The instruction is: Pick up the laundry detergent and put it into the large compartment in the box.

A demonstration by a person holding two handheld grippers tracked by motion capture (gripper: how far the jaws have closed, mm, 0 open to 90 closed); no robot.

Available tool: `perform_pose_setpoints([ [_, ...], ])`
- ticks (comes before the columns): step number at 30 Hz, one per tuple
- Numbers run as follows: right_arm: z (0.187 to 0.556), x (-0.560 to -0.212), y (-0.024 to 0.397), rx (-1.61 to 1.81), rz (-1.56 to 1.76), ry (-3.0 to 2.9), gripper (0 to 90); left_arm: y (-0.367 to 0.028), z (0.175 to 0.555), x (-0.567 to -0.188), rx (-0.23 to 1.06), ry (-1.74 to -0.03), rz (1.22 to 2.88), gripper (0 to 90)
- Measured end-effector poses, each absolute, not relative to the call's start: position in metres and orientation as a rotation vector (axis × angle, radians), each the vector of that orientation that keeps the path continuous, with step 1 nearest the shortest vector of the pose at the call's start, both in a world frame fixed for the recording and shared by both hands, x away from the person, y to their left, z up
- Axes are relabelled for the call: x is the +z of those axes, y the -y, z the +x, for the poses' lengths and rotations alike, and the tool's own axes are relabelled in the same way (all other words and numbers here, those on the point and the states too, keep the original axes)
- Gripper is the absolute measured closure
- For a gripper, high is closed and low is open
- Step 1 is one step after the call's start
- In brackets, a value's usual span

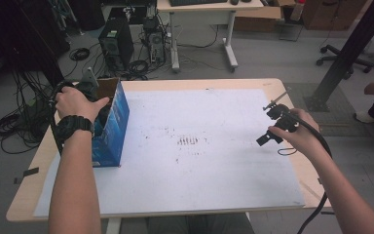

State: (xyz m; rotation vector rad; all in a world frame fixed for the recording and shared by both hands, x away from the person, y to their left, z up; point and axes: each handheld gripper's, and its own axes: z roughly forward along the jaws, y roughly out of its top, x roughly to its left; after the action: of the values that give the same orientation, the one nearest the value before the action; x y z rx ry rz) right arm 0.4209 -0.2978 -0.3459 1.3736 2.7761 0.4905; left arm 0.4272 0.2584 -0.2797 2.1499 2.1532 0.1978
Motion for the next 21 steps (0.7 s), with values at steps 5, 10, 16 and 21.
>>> perform_pose_setpoints([
  [5,0.4207,-0.3459,0.2982,0.493,1.373,-2.776,18.8,-0.2585,0.4272,-0.2804,0.199,-2.149,2.156,37.4],
  [10,0.4203,-0.3466,0.2982,0.491,1.373,-2.776,18.8,-0.2584,0.4272,-0.2813,0.202,-2.148,2.157,37.3],
  [16,0.4200,-0.3465,0.2998,0.493,1.377,-2.773,18.8,-0.2584,0.4276,-0.2815,0.202,-2.146,2.156,37.3],
  [21,0.4199,-0.3476,0.3005,0.495,1.380,-2.774,18.7,-0.2575,0.4281,-0.2817,0.202,-2.139,2.162,37.1],
])
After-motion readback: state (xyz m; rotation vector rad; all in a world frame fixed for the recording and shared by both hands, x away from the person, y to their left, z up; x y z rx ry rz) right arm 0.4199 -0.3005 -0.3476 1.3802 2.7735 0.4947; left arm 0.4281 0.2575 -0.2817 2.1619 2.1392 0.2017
